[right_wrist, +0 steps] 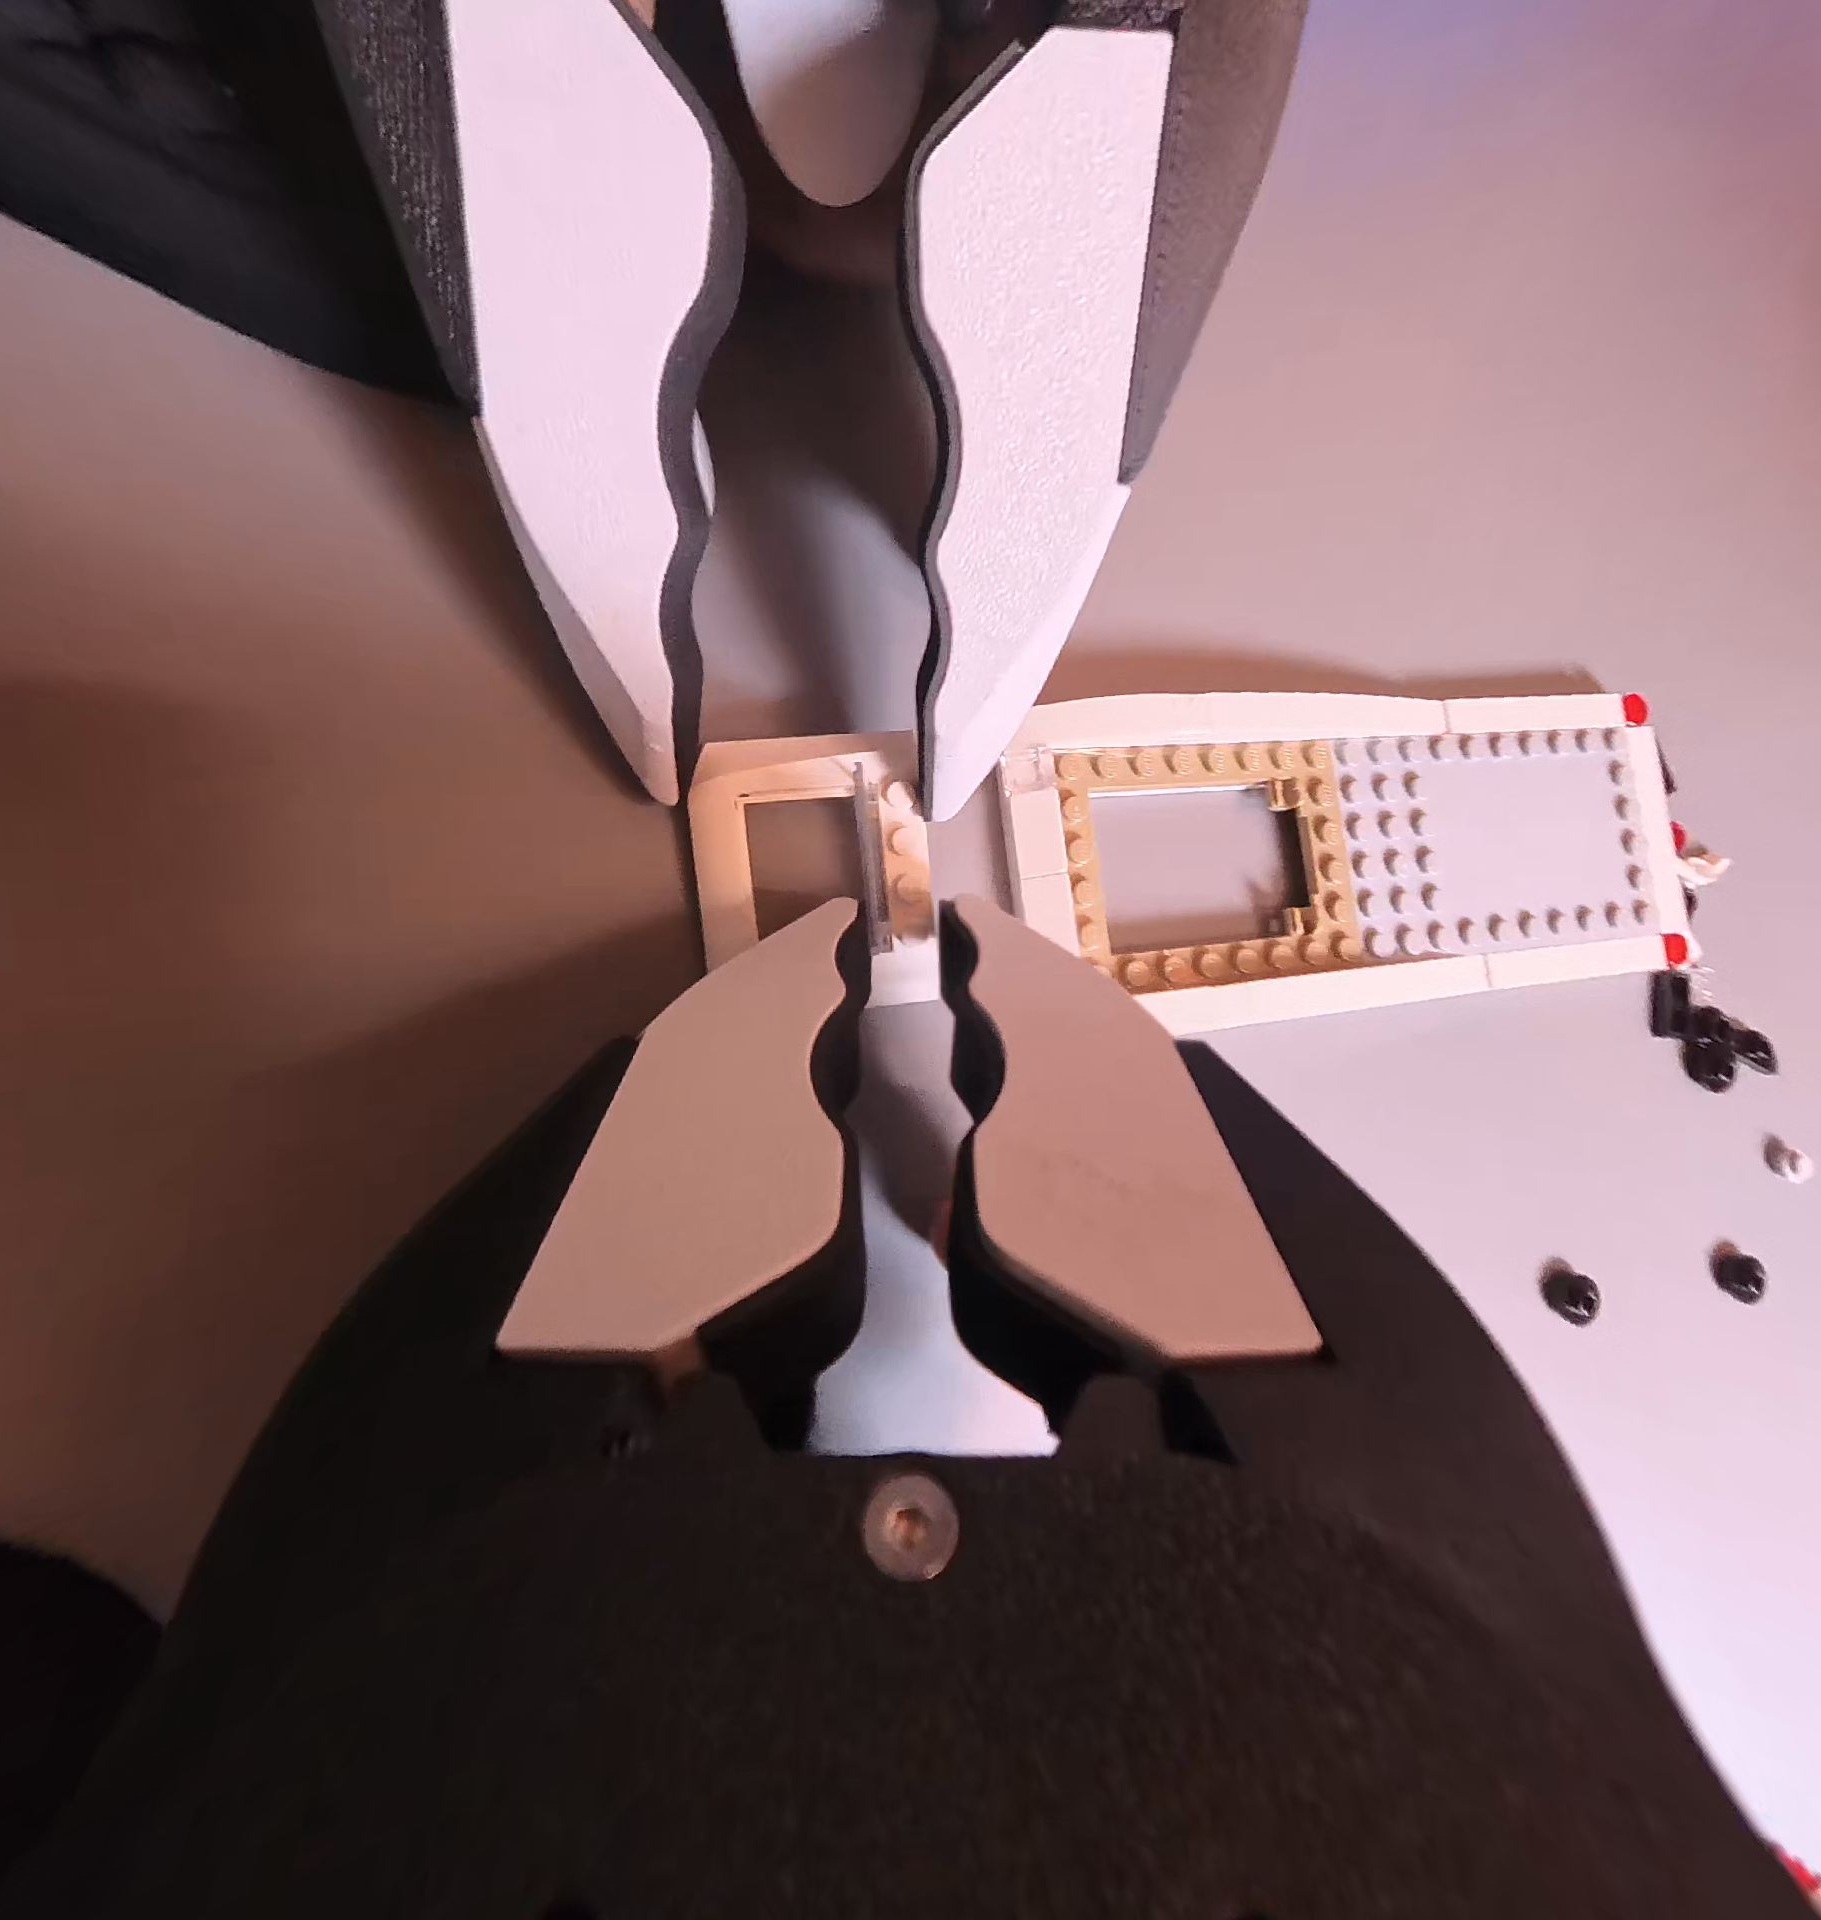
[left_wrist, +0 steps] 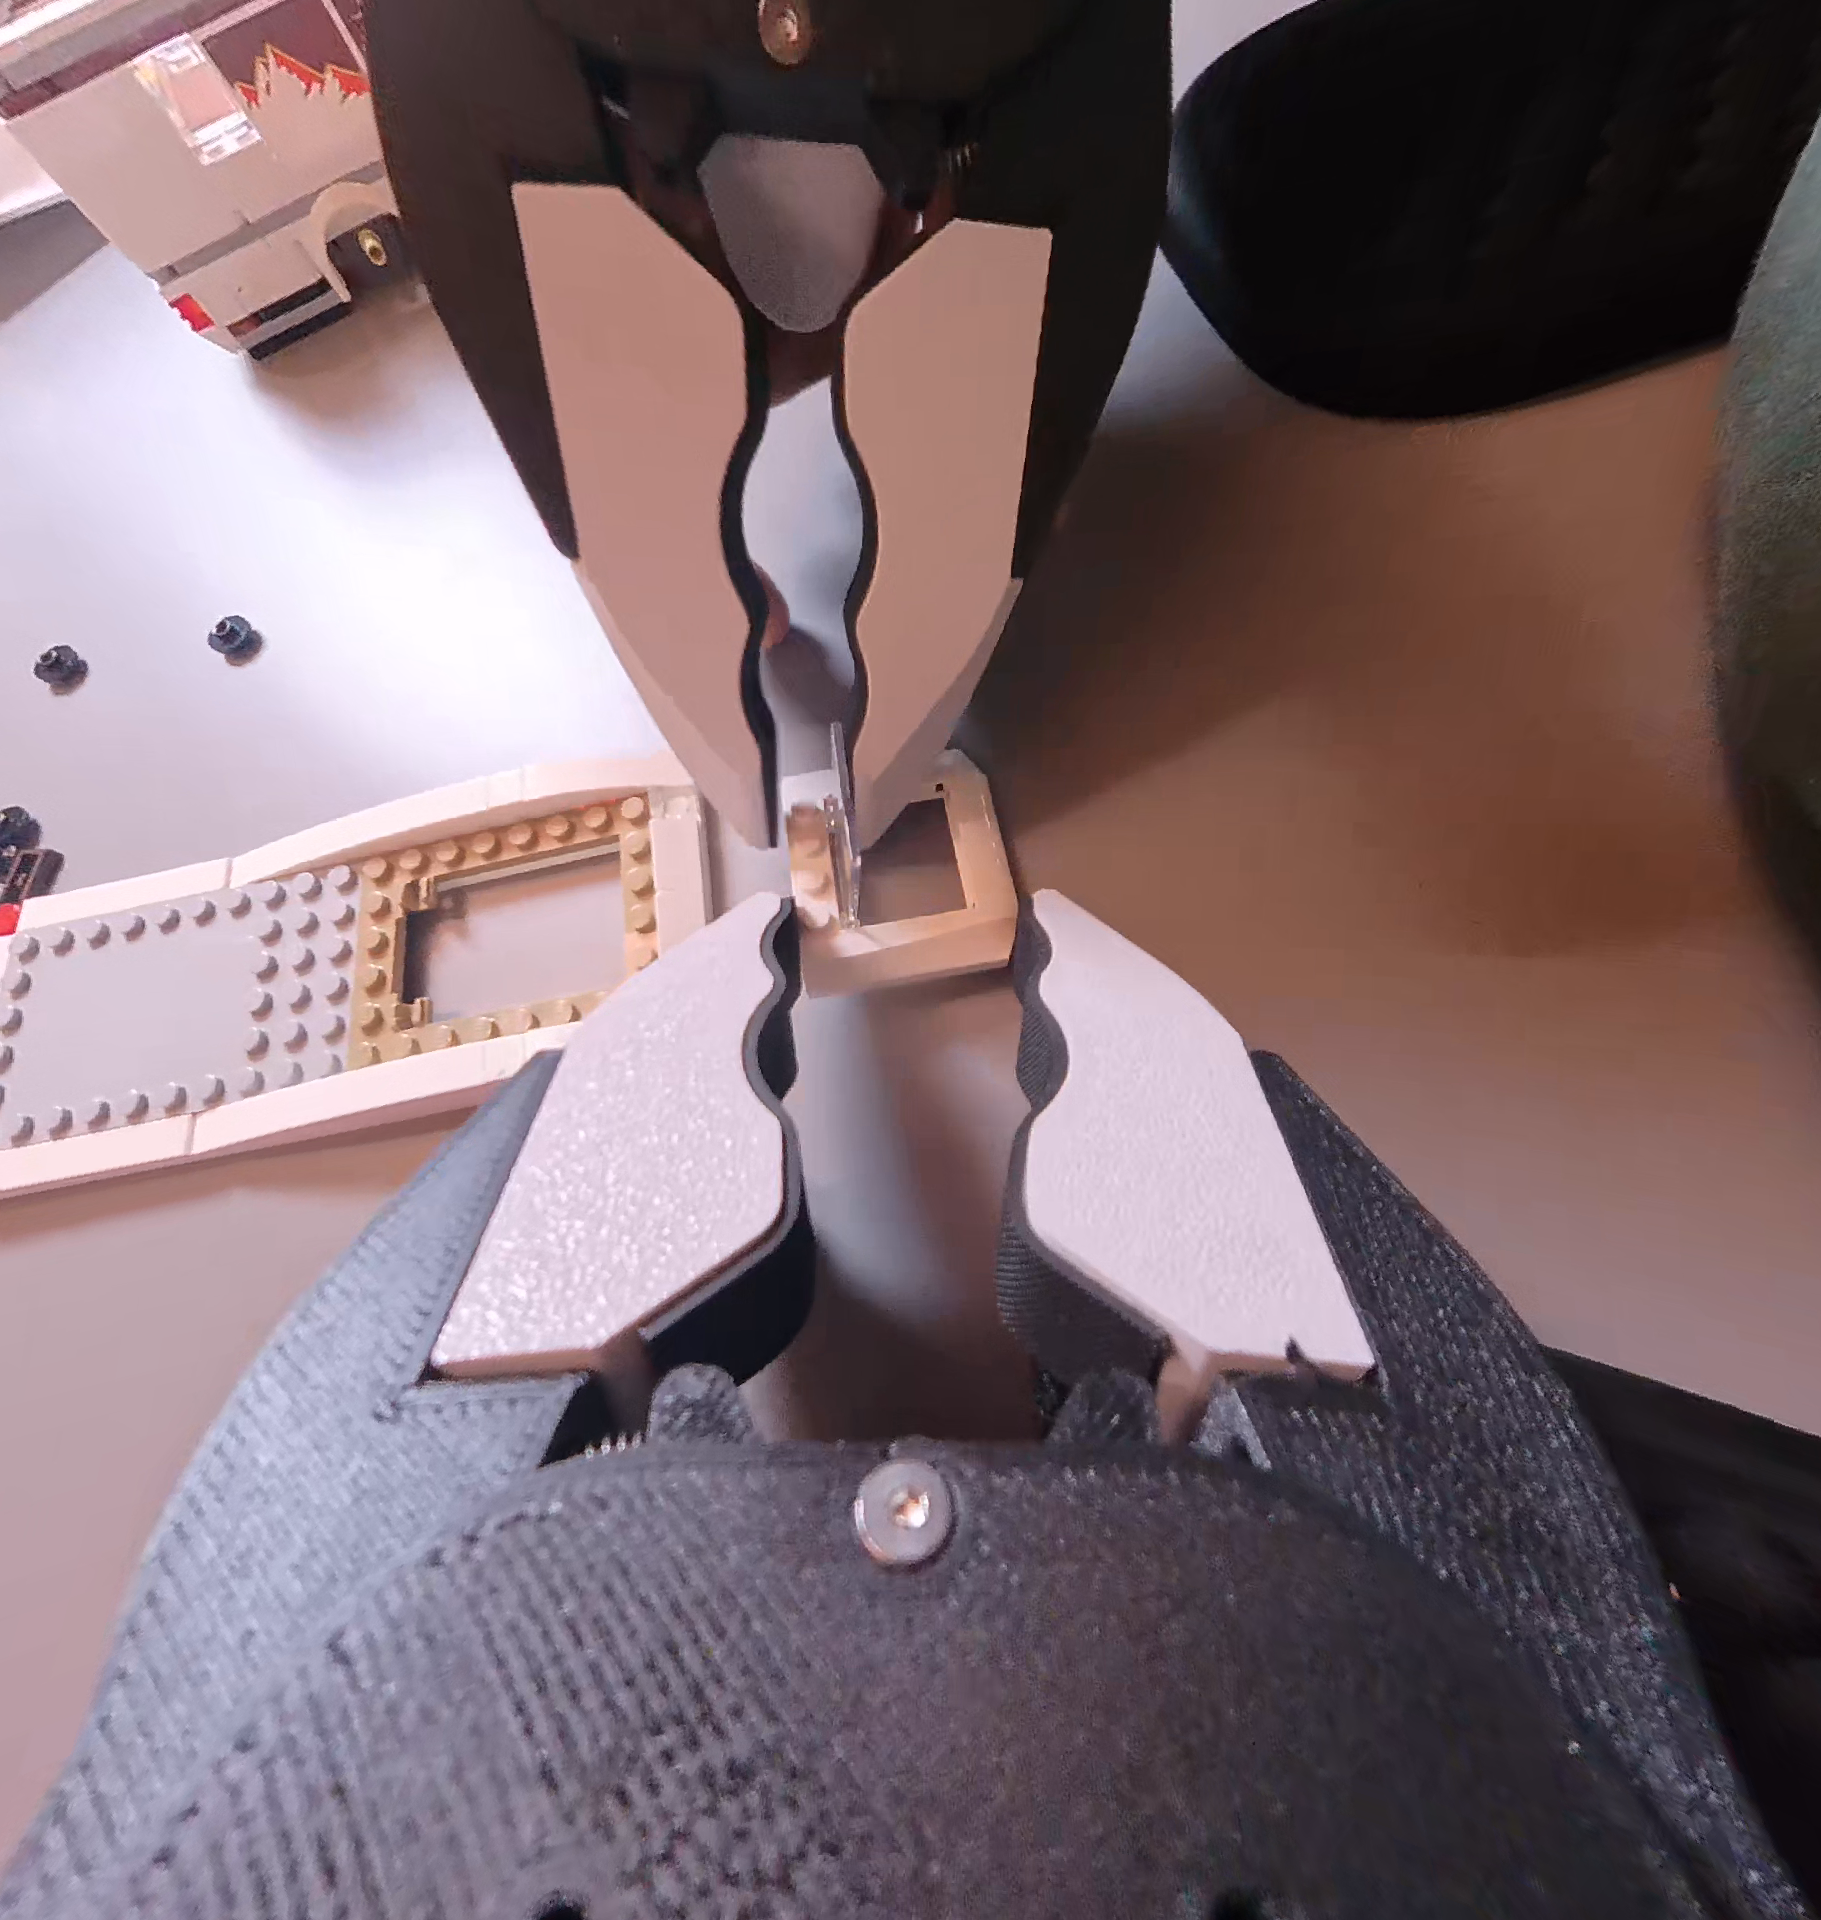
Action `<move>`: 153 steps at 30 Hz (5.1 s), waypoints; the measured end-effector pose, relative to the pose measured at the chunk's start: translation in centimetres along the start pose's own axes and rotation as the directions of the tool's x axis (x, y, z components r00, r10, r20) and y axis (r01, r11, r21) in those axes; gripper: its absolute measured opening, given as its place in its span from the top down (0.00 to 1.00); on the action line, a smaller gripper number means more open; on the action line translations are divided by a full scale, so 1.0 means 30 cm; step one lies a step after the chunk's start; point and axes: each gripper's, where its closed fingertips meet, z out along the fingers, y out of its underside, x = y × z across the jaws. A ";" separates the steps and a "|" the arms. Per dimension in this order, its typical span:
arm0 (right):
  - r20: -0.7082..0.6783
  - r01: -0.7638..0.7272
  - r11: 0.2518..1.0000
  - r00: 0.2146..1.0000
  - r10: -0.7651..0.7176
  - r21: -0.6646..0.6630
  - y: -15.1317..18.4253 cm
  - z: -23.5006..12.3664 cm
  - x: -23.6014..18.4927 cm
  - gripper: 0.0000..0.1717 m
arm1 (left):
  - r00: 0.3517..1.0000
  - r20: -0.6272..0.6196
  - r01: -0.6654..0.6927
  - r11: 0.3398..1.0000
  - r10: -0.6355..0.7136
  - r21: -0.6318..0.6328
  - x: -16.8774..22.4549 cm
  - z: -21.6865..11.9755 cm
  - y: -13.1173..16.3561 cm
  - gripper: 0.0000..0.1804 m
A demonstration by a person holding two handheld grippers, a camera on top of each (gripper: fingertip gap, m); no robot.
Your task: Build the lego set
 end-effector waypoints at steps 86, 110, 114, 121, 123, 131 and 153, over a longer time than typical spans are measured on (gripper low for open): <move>-0.303 -0.242 0.937 0.900 0.314 0.252 0.015 -0.125 0.078 0.86 | 0.956 0.254 0.097 0.973 -0.150 0.210 -0.200 -0.113 -0.023 0.78; -0.303 -0.342 0.903 0.860 0.412 0.259 0.051 -0.149 0.111 0.85 | 0.987 0.018 0.152 0.969 -0.158 0.197 -0.060 -0.076 -0.060 0.68; -0.350 -0.370 0.895 0.827 0.440 0.251 0.076 -0.155 0.137 0.85 | 0.957 0.118 0.216 0.925 -0.263 0.314 -0.174 -0.155 -0.070 0.74; -0.318 -0.618 0.745 0.675 0.666 0.250 0.138 -0.132 0.208 0.85 | 0.892 0.323 0.189 0.909 -0.317 0.371 -0.300 -0.244 -0.043 0.79; -0.280 -0.663 0.707 0.650 0.707 0.246 0.119 -0.125 0.235 0.83 | 0.881 0.362 0.164 0.913 -0.306 0.373 -0.316 -0.259 -0.042 0.80; -0.213 -0.697 0.717 0.697 0.684 0.023 0.076 0.001 0.273 0.78 | 0.853 0.448 0.109 0.931 -0.267 0.349 -0.349 -0.281 0.002 0.83; 0.066 -0.247 0.960 0.964 0.258 -0.134 -0.005 0.064 0.304 0.84 | 0.873 0.432 0.097 0.950 -0.225 0.298 -0.338 -0.246 0.034 0.82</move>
